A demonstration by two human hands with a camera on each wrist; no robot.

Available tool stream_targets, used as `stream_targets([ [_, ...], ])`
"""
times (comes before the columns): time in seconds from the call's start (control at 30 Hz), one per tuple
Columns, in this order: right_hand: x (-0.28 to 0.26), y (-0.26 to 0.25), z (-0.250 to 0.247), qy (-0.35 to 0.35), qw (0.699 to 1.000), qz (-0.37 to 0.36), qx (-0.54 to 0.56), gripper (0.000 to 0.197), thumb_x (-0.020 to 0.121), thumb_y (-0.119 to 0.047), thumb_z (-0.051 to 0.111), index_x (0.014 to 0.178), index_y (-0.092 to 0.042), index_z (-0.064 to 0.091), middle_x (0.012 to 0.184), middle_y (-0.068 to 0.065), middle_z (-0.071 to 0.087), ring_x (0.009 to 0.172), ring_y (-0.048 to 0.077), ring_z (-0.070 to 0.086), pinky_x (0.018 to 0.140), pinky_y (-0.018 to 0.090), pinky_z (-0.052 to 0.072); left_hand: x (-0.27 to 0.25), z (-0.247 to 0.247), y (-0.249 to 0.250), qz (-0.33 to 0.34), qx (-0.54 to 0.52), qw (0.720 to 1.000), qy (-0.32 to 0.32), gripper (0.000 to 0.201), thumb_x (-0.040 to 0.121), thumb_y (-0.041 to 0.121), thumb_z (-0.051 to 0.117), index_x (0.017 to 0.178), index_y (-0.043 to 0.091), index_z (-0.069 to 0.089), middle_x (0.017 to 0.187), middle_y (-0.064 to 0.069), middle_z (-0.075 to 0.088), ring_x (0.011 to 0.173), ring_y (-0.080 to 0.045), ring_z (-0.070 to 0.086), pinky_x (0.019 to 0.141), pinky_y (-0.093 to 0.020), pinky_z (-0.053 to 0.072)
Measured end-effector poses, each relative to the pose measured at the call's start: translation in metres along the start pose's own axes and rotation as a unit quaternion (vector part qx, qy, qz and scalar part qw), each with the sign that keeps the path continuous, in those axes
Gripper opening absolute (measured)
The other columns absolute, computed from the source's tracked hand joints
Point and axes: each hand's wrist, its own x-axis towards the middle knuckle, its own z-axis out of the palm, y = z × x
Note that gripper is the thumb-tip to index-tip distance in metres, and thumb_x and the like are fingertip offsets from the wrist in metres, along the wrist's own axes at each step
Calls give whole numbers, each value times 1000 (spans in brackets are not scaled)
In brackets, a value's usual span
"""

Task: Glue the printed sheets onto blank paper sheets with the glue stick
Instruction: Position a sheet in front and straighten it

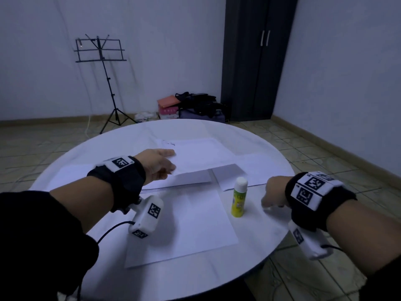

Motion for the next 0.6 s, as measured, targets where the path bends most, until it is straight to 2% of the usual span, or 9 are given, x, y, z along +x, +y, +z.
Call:
stream_targets([
  [0.07,-16,-8,10,-9,999,-25,22,34,87,-30,59,58,-13,49,46,-2,50,47,13,42,48,21,34,-21,-18,-10,1,-21,1000,10,53,84,-18,52,130,6,52,63,-10,55,38,-11,51,41,-17,41],
  [0.2,-49,-32,22,-28,989,-85,115,24,87,-32,58,71,-14,59,59,-1,55,47,15,44,49,20,35,-60,-49,-26,-6,-42,999,4,51,85,-17,50,128,10,53,67,-9,55,38,-10,51,42,-16,42],
  [0.27,-61,-44,27,-45,982,-109,148,31,89,-38,55,81,-10,63,64,1,60,49,17,46,51,21,37,-77,-62,-33,-10,-44,999,-4,51,85,-17,49,127,13,54,63,-6,56,39,-10,51,43,-16,42],
  [0.33,-64,-54,36,-70,965,-123,222,45,88,-48,56,95,-5,66,80,5,69,58,21,52,54,24,39,-94,-73,-42,-13,-39,999,-23,52,86,-16,49,126,16,55,64,-5,55,42,-10,51,45,-17,43],
  [0.4,-65,-63,44,-91,930,-118,336,61,81,-57,61,109,-3,60,93,10,72,67,25,56,53,27,39,-107,-81,-50,-14,-24,998,-52,53,86,-17,48,126,17,56,71,-6,53,46,-9,51,47,-17,43],
  [0.47,-71,-70,49,-104,886,-108,438,64,82,-57,61,118,-6,48,84,10,70,61,24,58,48,24,35,-118,-87,-56,-14,-13,997,-75,53,85,-17,48,123,18,59,76,-3,56,50,-9,53,48,-17,43],
  [0.53,-76,-73,52,-108,837,-97,527,49,84,-54,60,110,-15,44,75,9,64,53,18,55,45,23,30,-126,-91,-60,-8,-2,996,-91,52,85,-18,48,120,17,61,85,-1,58,54,-8,55,49,-17,44],
  [0.6,-81,-74,52,-100,793,-83,595,36,85,-45,64,99,-17,47,75,10,62,50,16,52,44,22,28,-131,-94,-63,2,15,995,-99,51,85,-18,49,119,17,62,97,-1,59,55,-8,57,50,-17,44],
])
